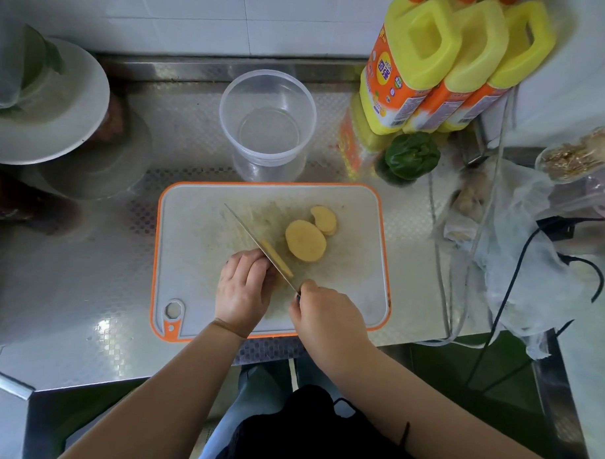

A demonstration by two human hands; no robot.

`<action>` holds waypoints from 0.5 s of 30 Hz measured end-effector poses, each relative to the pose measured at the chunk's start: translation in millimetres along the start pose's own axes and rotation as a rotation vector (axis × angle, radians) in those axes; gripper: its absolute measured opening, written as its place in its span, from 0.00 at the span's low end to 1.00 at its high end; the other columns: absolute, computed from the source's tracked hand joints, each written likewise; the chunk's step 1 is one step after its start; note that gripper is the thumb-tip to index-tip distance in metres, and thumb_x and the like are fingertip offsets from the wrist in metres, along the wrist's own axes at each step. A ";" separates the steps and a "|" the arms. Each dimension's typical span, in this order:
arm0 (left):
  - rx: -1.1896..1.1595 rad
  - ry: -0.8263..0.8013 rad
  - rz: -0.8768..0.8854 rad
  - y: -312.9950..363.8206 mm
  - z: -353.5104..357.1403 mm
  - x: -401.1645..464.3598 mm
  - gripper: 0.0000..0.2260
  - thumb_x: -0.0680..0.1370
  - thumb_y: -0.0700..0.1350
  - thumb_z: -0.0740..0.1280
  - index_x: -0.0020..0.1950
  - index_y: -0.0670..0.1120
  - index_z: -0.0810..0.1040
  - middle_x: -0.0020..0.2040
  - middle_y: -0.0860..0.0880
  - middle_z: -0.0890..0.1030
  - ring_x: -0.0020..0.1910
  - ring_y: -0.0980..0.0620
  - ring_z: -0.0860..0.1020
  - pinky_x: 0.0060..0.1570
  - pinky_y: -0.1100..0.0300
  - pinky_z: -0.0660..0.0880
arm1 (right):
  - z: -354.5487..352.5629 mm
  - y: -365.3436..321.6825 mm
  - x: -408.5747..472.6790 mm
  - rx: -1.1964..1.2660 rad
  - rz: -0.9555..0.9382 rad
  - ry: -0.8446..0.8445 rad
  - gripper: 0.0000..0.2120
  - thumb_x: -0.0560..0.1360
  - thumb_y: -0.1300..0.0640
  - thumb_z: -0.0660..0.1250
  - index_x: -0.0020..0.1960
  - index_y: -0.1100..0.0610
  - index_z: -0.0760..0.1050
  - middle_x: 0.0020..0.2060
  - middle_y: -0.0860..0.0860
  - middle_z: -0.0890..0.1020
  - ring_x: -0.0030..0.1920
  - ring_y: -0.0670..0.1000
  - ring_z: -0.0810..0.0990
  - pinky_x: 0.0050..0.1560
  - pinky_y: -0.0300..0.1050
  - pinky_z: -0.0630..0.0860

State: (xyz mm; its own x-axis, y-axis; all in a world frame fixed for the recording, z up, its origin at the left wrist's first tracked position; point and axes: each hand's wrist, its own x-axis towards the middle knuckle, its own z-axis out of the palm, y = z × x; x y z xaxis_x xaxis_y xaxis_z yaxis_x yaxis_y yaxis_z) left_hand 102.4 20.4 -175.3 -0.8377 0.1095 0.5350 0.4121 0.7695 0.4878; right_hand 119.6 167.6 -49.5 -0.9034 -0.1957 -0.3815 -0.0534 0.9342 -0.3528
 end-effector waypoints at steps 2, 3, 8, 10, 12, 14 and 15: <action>-0.001 0.002 -0.003 0.4 0.3 0.1 0.03 0.80 0.40 0.65 0.52 0.42 0.73 0.47 0.40 0.81 0.47 0.42 0.76 0.48 0.52 0.73 | -0.2 -0.5 1.3 -0.019 0.013 -0.025 0.09 0.82 0.53 0.54 0.45 0.54 0.66 0.36 0.50 0.71 0.41 0.53 0.77 0.34 0.42 0.63; -0.003 0.002 -0.002 0.8 0.4 0.1 0.03 0.80 0.40 0.65 0.52 0.42 0.73 0.47 0.40 0.81 0.47 0.42 0.76 0.48 0.52 0.73 | -0.5 -0.3 2.2 -0.025 0.017 -0.025 0.09 0.82 0.53 0.54 0.46 0.55 0.67 0.37 0.50 0.71 0.42 0.53 0.78 0.36 0.42 0.64; -0.006 -0.007 -0.007 0.6 0.7 0.5 0.04 0.79 0.40 0.66 0.51 0.42 0.72 0.47 0.40 0.81 0.47 0.42 0.76 0.49 0.53 0.72 | -0.9 -2.9 8.4 -0.015 0.044 -0.070 0.10 0.82 0.54 0.55 0.51 0.58 0.72 0.37 0.50 0.71 0.43 0.54 0.77 0.39 0.43 0.66; -0.010 -0.012 -0.009 0.5 1.0 1.6 0.05 0.78 0.40 0.67 0.51 0.42 0.73 0.47 0.40 0.81 0.46 0.42 0.76 0.49 0.53 0.72 | -0.3 -2.4 11.0 -0.015 0.056 -0.071 0.10 0.82 0.53 0.55 0.52 0.58 0.72 0.38 0.50 0.71 0.44 0.53 0.77 0.39 0.43 0.67; -0.008 -0.010 -0.010 0.7 1.3 1.9 0.05 0.78 0.40 0.67 0.51 0.42 0.73 0.47 0.40 0.81 0.46 0.42 0.76 0.49 0.53 0.72 | 1.8 -2.3 12.8 -0.027 0.066 -0.077 0.09 0.82 0.55 0.56 0.53 0.58 0.72 0.40 0.52 0.75 0.46 0.53 0.79 0.40 0.42 0.68; -0.001 -0.015 -0.012 0.4 1.7 0.9 0.05 0.78 0.40 0.67 0.51 0.42 0.73 0.47 0.40 0.81 0.46 0.41 0.76 0.49 0.52 0.72 | 5.2 -3.3 14.2 -0.047 0.066 -0.082 0.07 0.81 0.57 0.58 0.54 0.58 0.72 0.44 0.53 0.79 0.47 0.53 0.80 0.41 0.42 0.68; 0.001 -0.018 -0.015 0.4 2.1 0.4 0.05 0.79 0.40 0.67 0.51 0.42 0.73 0.47 0.40 0.81 0.47 0.41 0.76 0.49 0.52 0.72 | 6.1 -3.3 15.3 -0.047 0.068 -0.083 0.07 0.81 0.58 0.58 0.54 0.59 0.72 0.45 0.53 0.80 0.47 0.54 0.80 0.41 0.42 0.68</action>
State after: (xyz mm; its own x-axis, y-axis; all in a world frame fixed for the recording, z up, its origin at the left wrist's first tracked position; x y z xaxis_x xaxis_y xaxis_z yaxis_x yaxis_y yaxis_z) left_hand 101.5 22.1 -176.4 -0.8502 0.1094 0.5149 0.3992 0.7716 0.4952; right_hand 108.6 159.8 -59.4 -0.8673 -0.1540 -0.4734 -0.0151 0.9587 -0.2841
